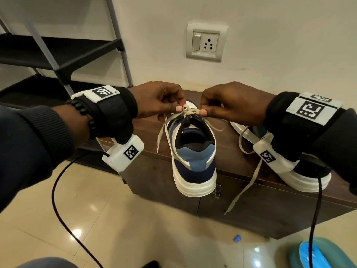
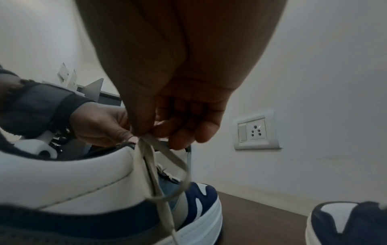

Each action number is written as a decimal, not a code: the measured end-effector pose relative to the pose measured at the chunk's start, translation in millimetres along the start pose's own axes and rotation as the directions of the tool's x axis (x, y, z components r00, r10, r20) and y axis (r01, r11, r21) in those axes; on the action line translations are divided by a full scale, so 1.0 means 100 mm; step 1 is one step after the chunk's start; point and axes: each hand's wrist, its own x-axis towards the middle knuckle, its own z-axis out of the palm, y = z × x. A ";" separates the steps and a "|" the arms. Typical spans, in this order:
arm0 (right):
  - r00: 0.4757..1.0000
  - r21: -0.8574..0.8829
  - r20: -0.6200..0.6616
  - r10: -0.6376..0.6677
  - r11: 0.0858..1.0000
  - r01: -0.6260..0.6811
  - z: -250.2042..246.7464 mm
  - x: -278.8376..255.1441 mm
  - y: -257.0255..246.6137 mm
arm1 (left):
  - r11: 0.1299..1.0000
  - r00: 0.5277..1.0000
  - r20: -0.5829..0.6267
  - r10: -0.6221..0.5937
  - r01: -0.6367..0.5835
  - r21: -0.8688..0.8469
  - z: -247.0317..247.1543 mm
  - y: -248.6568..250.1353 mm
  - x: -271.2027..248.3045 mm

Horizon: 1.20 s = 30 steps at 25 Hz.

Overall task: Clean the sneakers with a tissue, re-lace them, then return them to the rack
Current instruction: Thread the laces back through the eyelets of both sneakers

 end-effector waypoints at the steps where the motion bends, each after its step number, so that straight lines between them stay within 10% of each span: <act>1: 1.000 0.022 0.023 0.002 1.000 -0.002 0.01 -0.01 -0.01 | 0.999 1.000 -0.016 0.017 -0.016 0.028 0.00 -0.01 0.00; 30: 0.981 0.591 0.105 0.161 0.784 -0.192 -0.02 -0.02 0.05 | 0.952 0.993 -0.079 0.088 -0.060 0.301 0.07 -0.03 0.11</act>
